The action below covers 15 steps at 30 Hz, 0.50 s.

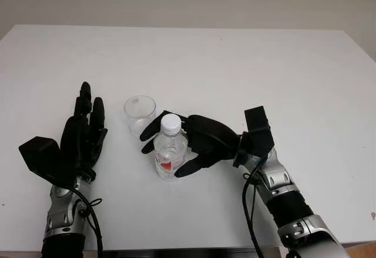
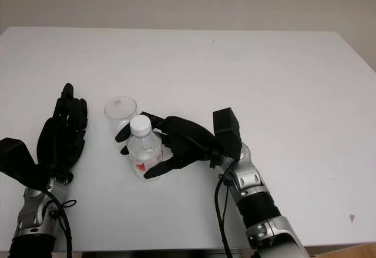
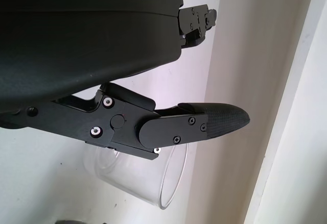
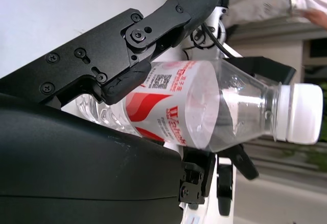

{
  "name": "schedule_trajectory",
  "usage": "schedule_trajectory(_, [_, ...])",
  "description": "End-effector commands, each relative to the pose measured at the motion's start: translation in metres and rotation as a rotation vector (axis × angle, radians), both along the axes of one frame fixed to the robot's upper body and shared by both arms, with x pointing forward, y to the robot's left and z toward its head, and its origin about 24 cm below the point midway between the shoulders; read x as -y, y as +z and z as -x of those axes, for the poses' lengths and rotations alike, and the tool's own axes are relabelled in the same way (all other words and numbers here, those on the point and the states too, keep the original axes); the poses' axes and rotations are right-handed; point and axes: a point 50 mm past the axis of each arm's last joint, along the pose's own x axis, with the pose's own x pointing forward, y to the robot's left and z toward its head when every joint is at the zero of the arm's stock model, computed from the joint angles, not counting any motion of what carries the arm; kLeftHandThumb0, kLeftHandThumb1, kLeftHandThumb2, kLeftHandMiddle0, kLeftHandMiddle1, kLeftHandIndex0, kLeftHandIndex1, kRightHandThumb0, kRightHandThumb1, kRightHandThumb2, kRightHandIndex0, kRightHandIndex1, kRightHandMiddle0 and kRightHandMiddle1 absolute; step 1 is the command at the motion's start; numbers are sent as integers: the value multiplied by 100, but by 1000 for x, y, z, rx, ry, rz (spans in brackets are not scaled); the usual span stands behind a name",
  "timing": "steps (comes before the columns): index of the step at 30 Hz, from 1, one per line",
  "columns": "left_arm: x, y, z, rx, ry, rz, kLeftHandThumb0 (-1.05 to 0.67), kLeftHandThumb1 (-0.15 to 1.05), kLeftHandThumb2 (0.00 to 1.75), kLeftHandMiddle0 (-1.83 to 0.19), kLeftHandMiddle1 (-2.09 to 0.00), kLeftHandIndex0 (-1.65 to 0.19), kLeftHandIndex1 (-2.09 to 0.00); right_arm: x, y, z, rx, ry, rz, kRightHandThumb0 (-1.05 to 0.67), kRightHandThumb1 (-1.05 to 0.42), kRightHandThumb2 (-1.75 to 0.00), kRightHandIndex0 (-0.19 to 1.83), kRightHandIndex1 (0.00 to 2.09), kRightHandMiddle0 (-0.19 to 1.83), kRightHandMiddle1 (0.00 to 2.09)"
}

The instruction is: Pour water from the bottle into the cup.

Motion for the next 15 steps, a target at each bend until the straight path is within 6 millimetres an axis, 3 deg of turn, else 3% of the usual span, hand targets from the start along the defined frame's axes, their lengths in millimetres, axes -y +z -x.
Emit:
schedule_trajectory(1, [0,5,-2,25,2,-7,-69,105,47,14,-6,13,-6,-2,8,-1,43,25,15,-91,-74,-6,1,77,-13,106])
schedule_trajectory(6, [-1,5,-2,27,1,-9,-69,105,47,14,-5,13,-5,-3,11,1,71,23,21,-90,-75,-5,8,73,-6,103])
schedule_trajectory(8, [0,5,-2,26,1,-9,-69,105,47,15,-5,14,-5,-4,12,2,132,8,20,-85,-75,-6,15,102,1,124])
schedule_trajectory(10, [0,5,-2,30,1,-6,-69,105,47,14,-5,13,-5,-5,13,3,185,-15,32,-78,-77,-6,31,171,21,170])
schedule_trajectory(11, [0,5,-2,32,1,-5,-69,105,47,14,-5,13,-5,-5,13,4,198,-24,45,-74,-78,-6,43,190,31,185])
schedule_trajectory(13, [0,5,-2,33,-1,-5,-68,105,48,15,-5,14,-5,-6,13,5,198,-34,56,-62,-78,-5,92,205,60,204])
schedule_trajectory(15, [0,5,-2,34,-4,-5,-68,105,48,15,-5,14,-5,-7,12,6,198,-35,55,-55,-79,-5,112,208,78,208])
